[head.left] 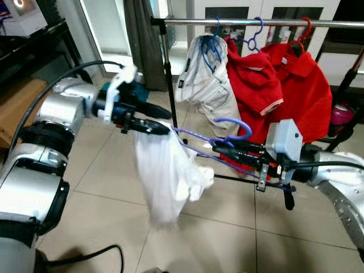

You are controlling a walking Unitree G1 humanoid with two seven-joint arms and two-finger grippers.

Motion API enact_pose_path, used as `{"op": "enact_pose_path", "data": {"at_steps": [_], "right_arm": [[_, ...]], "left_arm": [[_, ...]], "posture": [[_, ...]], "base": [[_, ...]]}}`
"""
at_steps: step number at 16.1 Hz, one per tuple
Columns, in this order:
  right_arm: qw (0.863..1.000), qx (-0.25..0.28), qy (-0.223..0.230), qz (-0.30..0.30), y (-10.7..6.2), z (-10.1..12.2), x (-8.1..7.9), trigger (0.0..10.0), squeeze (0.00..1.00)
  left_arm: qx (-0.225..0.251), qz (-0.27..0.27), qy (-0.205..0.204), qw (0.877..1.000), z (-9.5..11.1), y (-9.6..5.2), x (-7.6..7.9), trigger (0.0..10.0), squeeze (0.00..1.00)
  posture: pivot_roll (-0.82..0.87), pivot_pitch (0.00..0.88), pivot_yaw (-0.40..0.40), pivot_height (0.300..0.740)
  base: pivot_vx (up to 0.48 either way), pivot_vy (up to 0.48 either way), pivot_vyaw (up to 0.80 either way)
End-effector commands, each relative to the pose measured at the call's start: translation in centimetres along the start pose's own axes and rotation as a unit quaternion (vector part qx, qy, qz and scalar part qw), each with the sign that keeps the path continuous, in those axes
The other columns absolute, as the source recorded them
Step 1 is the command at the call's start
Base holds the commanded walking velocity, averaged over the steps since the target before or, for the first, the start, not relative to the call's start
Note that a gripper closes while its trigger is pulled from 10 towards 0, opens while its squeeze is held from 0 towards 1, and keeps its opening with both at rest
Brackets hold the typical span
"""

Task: Hang hanger

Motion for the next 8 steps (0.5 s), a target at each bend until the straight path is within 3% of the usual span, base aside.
{"op": "enact_pose_path", "data": {"at_steps": [1, 2, 8], "right_arm": [[0.999, 0.022, -0.019, 0.022, 0.39, 1.28, -0.19, 10.0, 0.0], [0.999, 0.024, -0.021, 0.029, 0.47, 1.39, -0.2, 10.0, 0.0], [0.999, 0.022, -0.027, 0.04, 0.47, 1.46, -0.19, 10.0, 0.0]], "left_arm": [[-0.013, -0.008, 0.007, 1.0, 0.2, 0.18, 0.25, 2.0, 0.0], [-0.018, -0.014, 0.004, 1.0, -0.13, 0.5, 0.34, 0.0, 0.0], [-0.038, -0.037, 0.01, 0.999, -0.33, 0.66, 1.1, 0.0, 0.0]], "posture": [[-0.21, 0.0, 0.141, 0.74], [-0.21, 0.0, 0.143, 0.74], [-0.22, 0.0, 0.145, 0.74]], "base": [[0.0, 0.0, 0.0], [0.0, 0.0, 0.0], [0.0, 0.0, 0.0]]}}
Point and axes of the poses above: a point about 5 cm out from each wrist's last joint towards the gripper, its own y axis pointing out of the wrist towards the gripper, its own z axis along the axis of the wrist's last joint, x = y × z, the point moved 4 cm from there along y, pointing out of the wrist towards the gripper, and after that the axes turned 13 degrees about -y, right-handed, at the moved point
